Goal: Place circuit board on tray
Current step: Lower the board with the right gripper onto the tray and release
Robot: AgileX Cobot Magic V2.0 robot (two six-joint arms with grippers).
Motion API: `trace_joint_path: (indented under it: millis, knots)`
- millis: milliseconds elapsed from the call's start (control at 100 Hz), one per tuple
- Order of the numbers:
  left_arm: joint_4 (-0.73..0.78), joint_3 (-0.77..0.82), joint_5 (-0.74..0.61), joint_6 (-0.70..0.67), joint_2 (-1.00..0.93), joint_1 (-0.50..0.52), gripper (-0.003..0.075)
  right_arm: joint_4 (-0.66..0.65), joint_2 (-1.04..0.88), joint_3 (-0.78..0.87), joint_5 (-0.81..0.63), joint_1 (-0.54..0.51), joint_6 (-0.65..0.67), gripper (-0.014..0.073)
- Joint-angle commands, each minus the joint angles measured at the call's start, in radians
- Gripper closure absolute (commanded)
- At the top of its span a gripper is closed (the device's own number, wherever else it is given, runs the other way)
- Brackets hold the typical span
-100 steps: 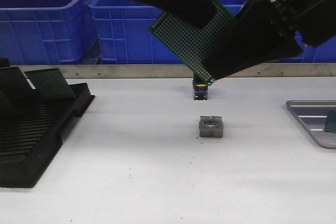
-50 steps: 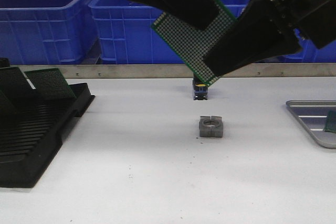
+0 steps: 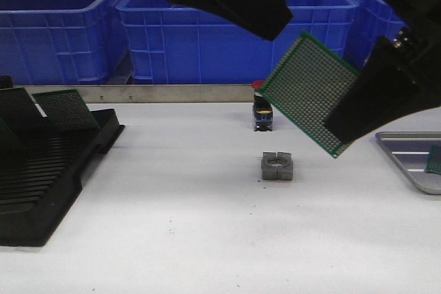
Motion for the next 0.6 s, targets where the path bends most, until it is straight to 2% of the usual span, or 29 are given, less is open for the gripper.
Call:
trace_joint_path:
  millis: [0,110,390,480,590]
  knots:
    - [-0.064,-0.031,-0.010,-0.010,-0.044,-0.007,0.0202,0.021,-0.011,-0.002,-0.070,-0.055,0.076,0.0662]
    - [-0.062,-0.031,-0.010,-0.010,-0.044,-0.007,0.0202,0.021,0.023,0.021,-0.130,-0.139,0.119,0.0662]
    - [-0.062,-0.031,-0.010,-0.010,-0.044,-0.007,0.0202,0.055,0.175,0.022,-0.308,-0.321,0.120,0.0662]
    - [-0.062,-0.031,-0.010,-0.010,-0.044,-0.007,0.0202,0.115,0.224,0.022,-0.387,-0.355,0.120,0.0662]
    - [-0.062,-0.031,-0.010,-0.010,-0.044,-0.007,0.0202,0.271,0.267,0.022,-0.479,-0.377,0.120,0.0662]
